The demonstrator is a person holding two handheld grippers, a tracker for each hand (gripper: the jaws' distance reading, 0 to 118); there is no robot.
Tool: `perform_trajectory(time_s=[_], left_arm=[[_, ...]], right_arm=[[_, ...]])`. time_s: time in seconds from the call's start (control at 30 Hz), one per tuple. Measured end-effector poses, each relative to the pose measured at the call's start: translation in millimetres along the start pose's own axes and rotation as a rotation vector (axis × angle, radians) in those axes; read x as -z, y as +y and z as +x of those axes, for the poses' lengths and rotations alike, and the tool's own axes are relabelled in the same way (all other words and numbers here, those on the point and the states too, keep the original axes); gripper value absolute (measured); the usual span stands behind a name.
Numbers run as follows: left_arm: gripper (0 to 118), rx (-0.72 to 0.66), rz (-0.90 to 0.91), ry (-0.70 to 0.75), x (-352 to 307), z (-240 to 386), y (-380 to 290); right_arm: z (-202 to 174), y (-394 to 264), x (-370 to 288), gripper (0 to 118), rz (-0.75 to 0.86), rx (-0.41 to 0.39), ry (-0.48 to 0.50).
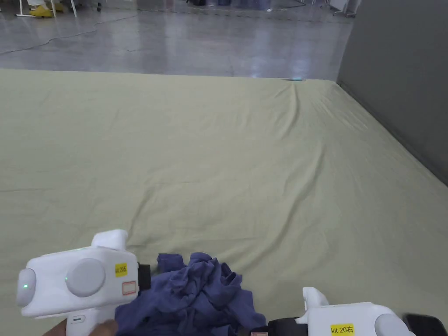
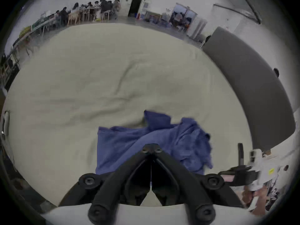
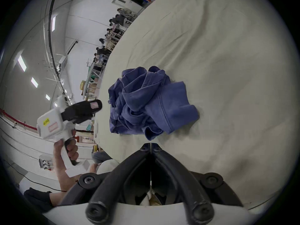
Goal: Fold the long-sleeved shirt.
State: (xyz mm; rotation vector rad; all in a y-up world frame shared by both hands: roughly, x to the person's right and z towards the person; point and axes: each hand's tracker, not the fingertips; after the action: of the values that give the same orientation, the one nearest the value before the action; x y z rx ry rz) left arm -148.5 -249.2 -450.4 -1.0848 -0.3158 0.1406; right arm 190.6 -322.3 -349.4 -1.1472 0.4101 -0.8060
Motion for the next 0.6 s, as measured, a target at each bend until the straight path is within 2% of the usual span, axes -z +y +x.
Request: perform_trajectory(time_s=[0.17,0.33,0.53,0.6], left_arm=[[0,0.082,-0.082,-0.09,45.0,47.1,-17.0],[0,0.213,-0.036,-0.033,56.0,108.3,-30.0],[0,0.245,-0.074,-0.074,51.4,123.1,-25.3],[0,0.179,-0.076,-0.225,27.5,108.2,-18.5]], right_arm=[[4.4,0.5,-0.4,0,0.001,0.028,0.003],[10.8,1.2,-1.5,0,0.004,0.066,0.009],[6.0,0.1,-1.3,0,0.009,0.056,0.004],[5.6,-0.6,-3.0,0,0.019,0.053,0.004]])
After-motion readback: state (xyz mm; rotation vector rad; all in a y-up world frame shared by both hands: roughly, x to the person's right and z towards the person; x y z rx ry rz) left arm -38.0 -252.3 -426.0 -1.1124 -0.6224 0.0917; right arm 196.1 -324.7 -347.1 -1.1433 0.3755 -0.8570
